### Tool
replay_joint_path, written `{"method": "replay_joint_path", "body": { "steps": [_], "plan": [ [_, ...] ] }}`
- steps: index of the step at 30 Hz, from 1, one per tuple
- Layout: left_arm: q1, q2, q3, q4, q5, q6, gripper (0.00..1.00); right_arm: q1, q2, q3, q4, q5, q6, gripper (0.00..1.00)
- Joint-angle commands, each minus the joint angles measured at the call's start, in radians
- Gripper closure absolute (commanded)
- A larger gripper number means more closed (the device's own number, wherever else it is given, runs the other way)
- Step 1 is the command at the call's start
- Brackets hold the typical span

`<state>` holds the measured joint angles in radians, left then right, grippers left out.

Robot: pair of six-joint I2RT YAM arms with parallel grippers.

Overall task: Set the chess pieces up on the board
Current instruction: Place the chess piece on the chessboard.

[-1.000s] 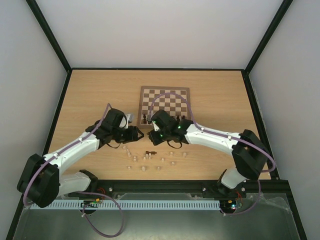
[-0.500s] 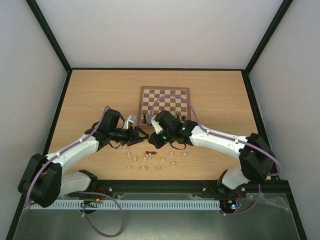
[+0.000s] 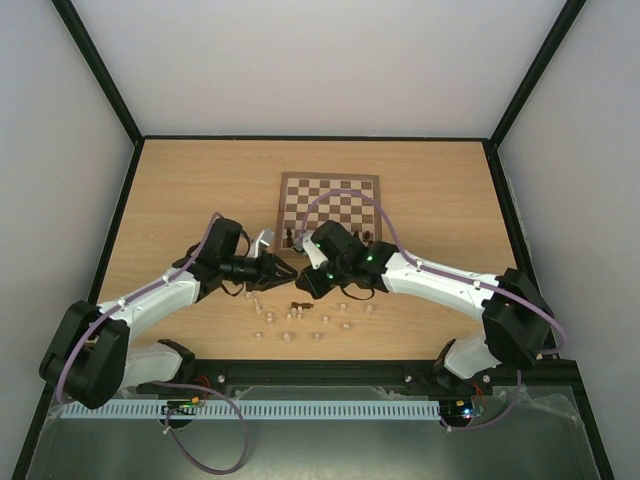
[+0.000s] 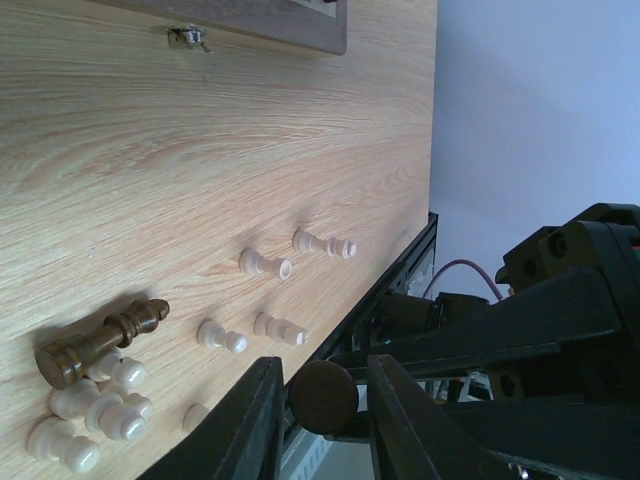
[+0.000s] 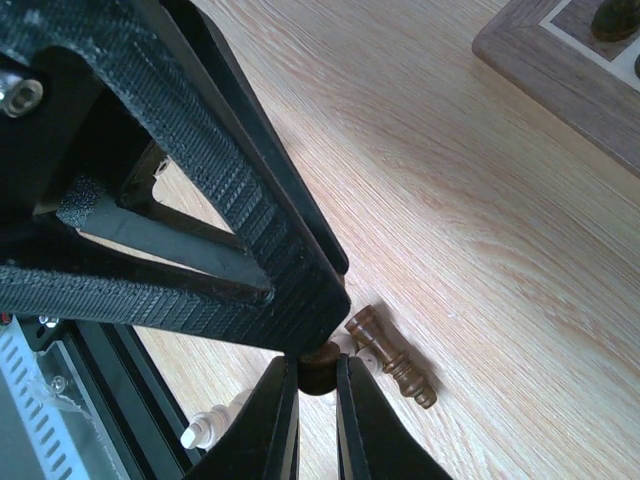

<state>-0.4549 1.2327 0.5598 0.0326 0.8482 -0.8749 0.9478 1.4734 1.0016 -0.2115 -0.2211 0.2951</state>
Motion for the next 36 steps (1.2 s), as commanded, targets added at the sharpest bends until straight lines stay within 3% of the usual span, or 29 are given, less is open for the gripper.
{"method": "replay_joint_path", "body": {
  "steps": [1, 9, 12, 16, 25, 36],
  "plan": [
    [0.004, 0.007, -0.007, 0.023, 0.022, -0.008, 0.76, 0.004, -0.033, -0.019, -0.010, -0.018, -0.012, 0.94],
    [0.004, 0.009, -0.014, 0.040, 0.016, -0.021, 0.88, 0.005, -0.048, -0.022, -0.006, -0.017, -0.008, 0.92],
    [0.004, -0.004, -0.015, 0.053, 0.008, -0.040, 0.89, 0.004, -0.065, -0.031, 0.006, -0.001, 0.014, 0.74],
    [0.006, -0.027, -0.028, 0.107, 0.002, -0.096, 0.90, 0.004, -0.124, -0.086, 0.086, 0.028, 0.063, 0.62],
    [0.012, -0.066, -0.066, 0.255, 0.035, -0.289, 0.89, 0.004, -0.280, -0.267, 0.320, 0.085, 0.171, 0.64],
    [0.013, -0.074, -0.123, 0.383, 0.045, -0.425, 0.89, 0.004, -0.262, -0.267, 0.407, 0.063, 0.190, 0.65]
  ]
}}
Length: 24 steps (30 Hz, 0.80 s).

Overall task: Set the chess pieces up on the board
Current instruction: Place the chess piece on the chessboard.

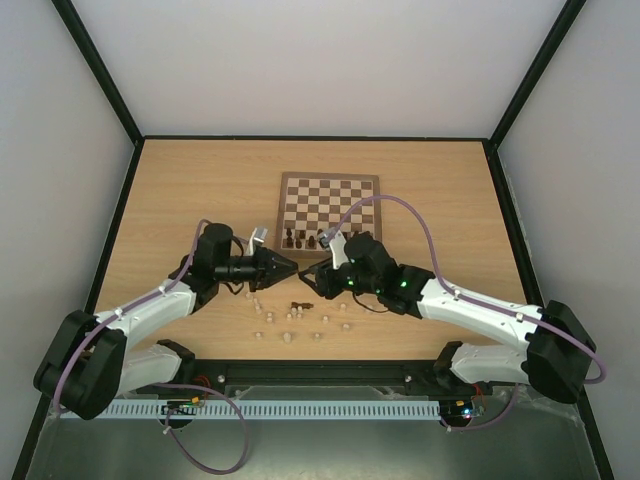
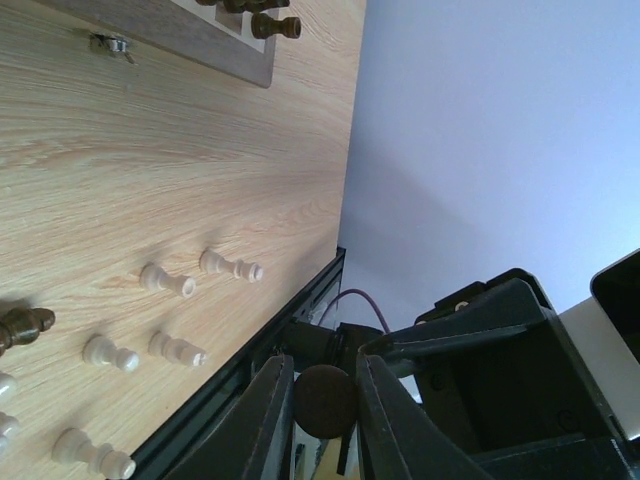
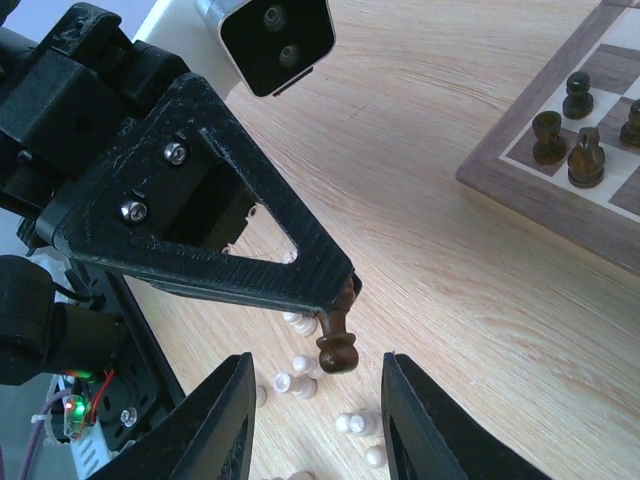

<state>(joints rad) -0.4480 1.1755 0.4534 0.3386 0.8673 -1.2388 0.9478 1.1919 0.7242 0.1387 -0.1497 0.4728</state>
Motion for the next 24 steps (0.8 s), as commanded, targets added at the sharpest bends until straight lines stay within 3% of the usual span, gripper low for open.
{"method": "replay_joint_path", "body": {
  "steps": [1, 15, 24],
  "plan": [
    [0.006, -0.017, -0.018, 0.078, 0.025, -0.064, 0.89, 0.005, 0.030, 0.015, 0.058, -0.012, 0.013, 0.65],
    [0.008, -0.005, -0.045, 0.157, 0.036, -0.135, 0.89, 0.005, 0.077, 0.032, 0.073, -0.036, 0.013, 0.79],
    [0.008, -0.005, -0.051, 0.163, 0.037, -0.141, 0.89, 0.004, 0.090, 0.037, 0.079, -0.039, 0.012, 0.82]
  ]
}}
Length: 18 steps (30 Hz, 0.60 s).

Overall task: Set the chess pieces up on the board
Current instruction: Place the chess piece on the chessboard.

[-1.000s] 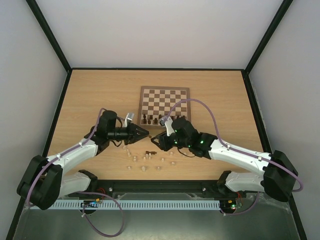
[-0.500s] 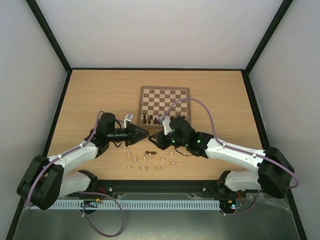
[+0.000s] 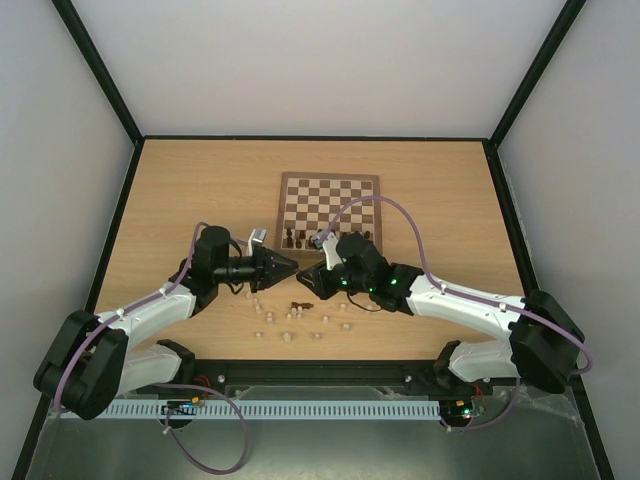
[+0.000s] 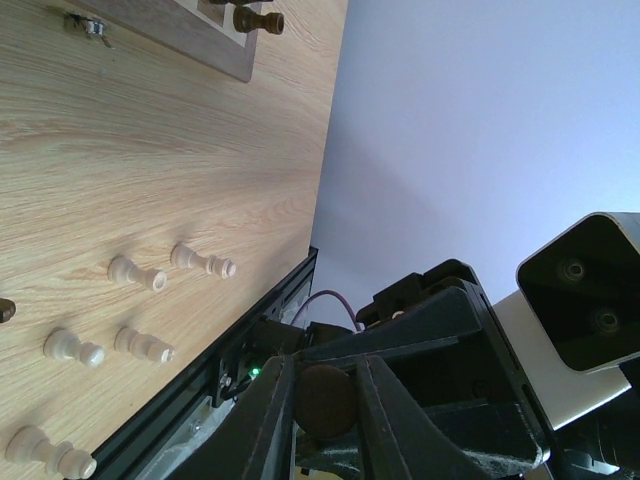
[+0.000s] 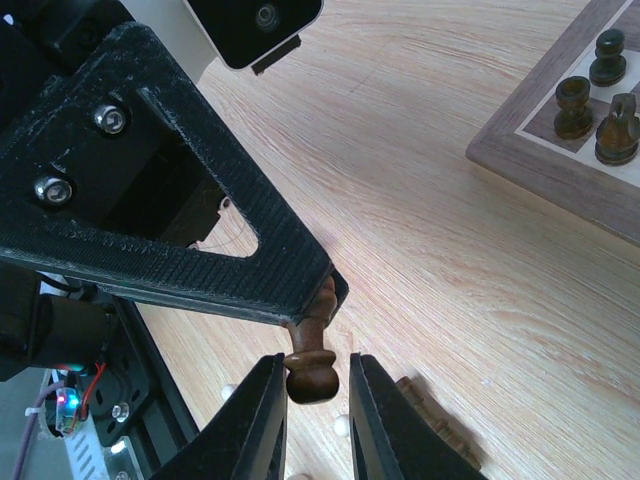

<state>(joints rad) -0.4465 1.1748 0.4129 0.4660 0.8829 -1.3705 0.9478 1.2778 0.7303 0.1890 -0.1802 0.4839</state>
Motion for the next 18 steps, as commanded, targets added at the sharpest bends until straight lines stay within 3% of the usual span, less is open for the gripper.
{"method": "replay_joint_path", "body": {
  "steps": [1, 11, 18],
  "plan": [
    [0.006, -0.004, -0.012, 0.036, 0.021, -0.009, 0.89, 0.004, 0.003, 0.031, 0.030, -0.008, 0.001, 0.82],
    [0.006, -0.004, -0.015, 0.033, 0.019, -0.010, 0.88, 0.005, -0.015, 0.033, 0.032, 0.001, -0.001, 0.92],
    [0.006, 0.002, -0.014, 0.011, 0.012, 0.010, 0.83, 0.005, -0.062, 0.053, -0.018, 0.043, -0.003, 0.94]
  ]
}}
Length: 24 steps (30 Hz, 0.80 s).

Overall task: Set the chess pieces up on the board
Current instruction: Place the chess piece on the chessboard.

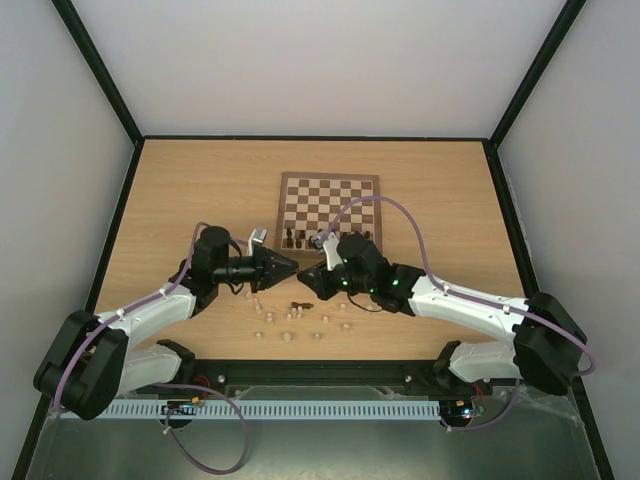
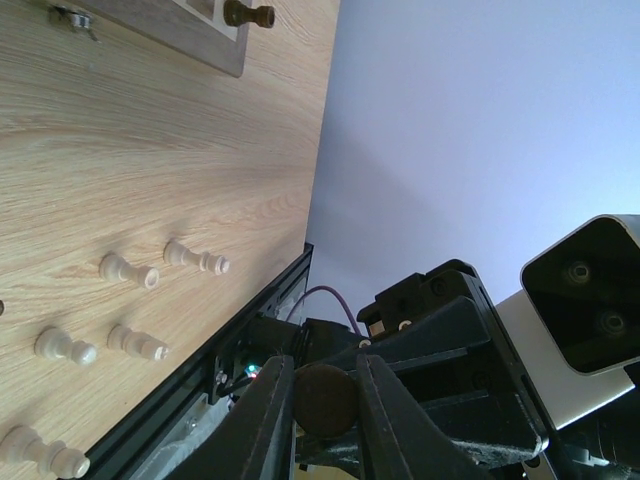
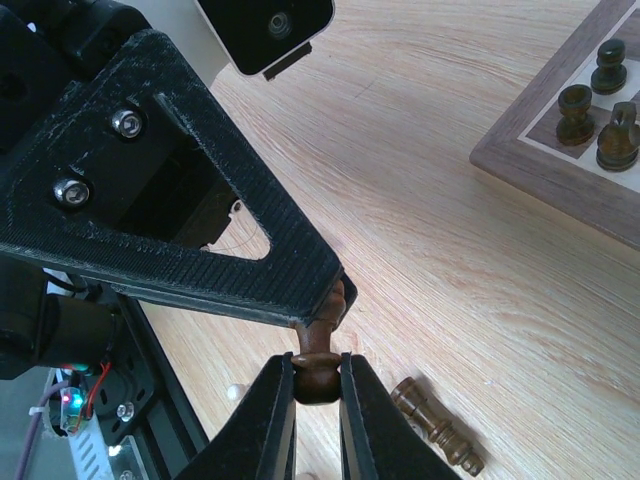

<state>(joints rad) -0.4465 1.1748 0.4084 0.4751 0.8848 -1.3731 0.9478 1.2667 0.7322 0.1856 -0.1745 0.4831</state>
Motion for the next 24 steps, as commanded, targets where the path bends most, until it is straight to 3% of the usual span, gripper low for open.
{"method": "replay_joint_path", "body": {
  "steps": [1, 5, 16, 24],
  "plan": [
    [0.006, 0.002, -0.009, 0.002, 0.011, 0.014, 0.83, 0.004, -0.056, 0.057, -0.027, 0.044, -0.005, 0.94],
    [0.006, 0.000, -0.004, -0.005, 0.010, 0.017, 0.82, 0.005, -0.062, 0.075, -0.050, 0.059, -0.011, 0.95],
    [0.012, -0.014, 0.010, -0.082, -0.003, 0.068, 0.64, 0.004, -0.016, 0.189, -0.176, 0.079, -0.035, 0.96],
    [0.208, -0.065, 0.150, -0.492, -0.115, 0.421, 0.40, 0.005, 0.080, 0.392, -0.461, 0.124, -0.064, 0.96]
  ]
}}
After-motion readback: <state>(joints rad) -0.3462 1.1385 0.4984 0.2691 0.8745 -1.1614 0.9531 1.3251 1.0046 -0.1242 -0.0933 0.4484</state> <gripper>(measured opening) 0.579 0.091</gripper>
